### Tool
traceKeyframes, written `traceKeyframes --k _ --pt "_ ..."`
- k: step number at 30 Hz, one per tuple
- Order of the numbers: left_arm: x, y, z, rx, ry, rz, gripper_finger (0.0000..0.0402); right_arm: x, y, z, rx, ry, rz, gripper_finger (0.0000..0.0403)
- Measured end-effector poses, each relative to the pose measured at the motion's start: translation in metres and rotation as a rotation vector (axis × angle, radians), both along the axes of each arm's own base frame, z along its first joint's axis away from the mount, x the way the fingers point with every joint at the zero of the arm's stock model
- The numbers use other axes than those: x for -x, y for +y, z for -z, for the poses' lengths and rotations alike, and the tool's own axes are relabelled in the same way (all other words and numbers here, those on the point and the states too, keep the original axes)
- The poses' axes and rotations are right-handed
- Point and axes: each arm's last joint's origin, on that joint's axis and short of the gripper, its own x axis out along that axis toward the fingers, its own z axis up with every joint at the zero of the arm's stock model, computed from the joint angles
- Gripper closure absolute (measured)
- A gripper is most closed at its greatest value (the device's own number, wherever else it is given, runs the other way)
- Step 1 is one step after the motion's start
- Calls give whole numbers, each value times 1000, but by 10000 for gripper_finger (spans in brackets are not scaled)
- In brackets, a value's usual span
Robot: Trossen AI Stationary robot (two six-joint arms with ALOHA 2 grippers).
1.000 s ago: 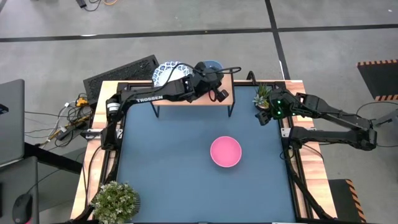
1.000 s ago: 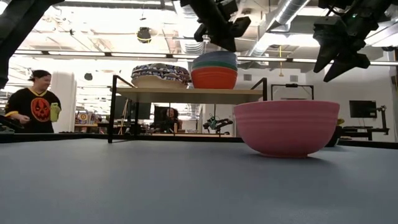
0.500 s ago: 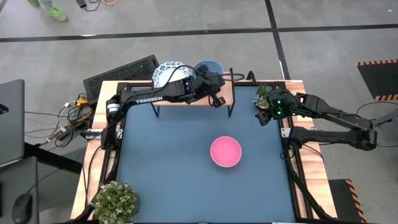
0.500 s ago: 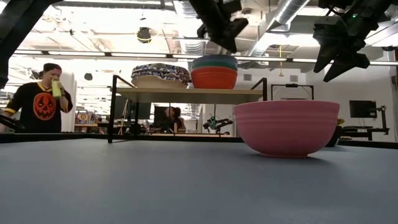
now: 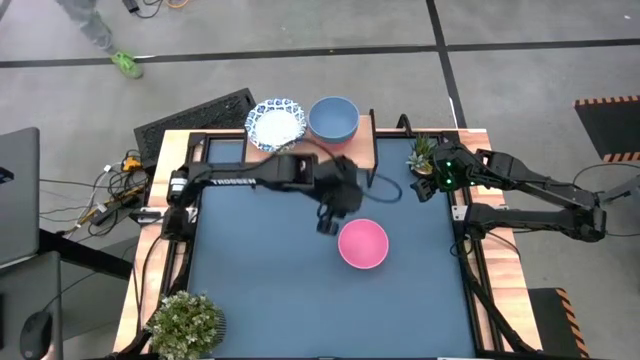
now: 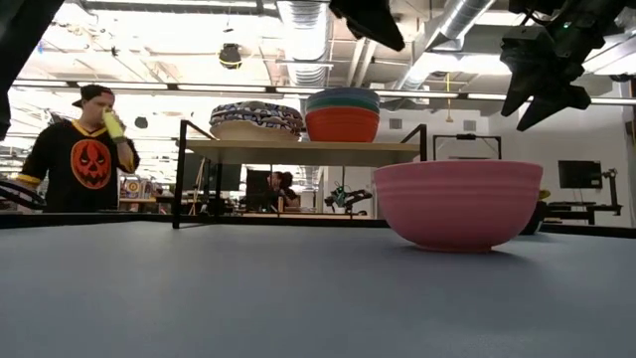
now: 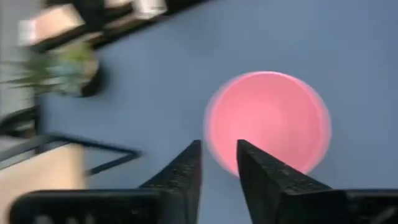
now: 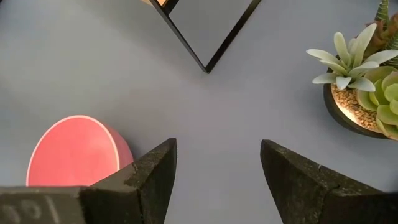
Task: Place and stack bowls onto a shelf
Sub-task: Stack the pink bowl on the blue bowl on the shelf
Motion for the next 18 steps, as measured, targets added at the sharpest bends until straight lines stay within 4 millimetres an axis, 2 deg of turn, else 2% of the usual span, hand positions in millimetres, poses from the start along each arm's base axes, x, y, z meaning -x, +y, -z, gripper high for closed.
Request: traceKeyframes --k 4,9,18 --pt "0 -27 22 59 68 106 271 0 0 0 0 0 0 143" --pt "-3 -56 55 34 89 188 229 0 0 0 -4 6 -1 143" --pt "-5 -85 112 -12 -13 292 209 1 1 1 -10 9 1 143"
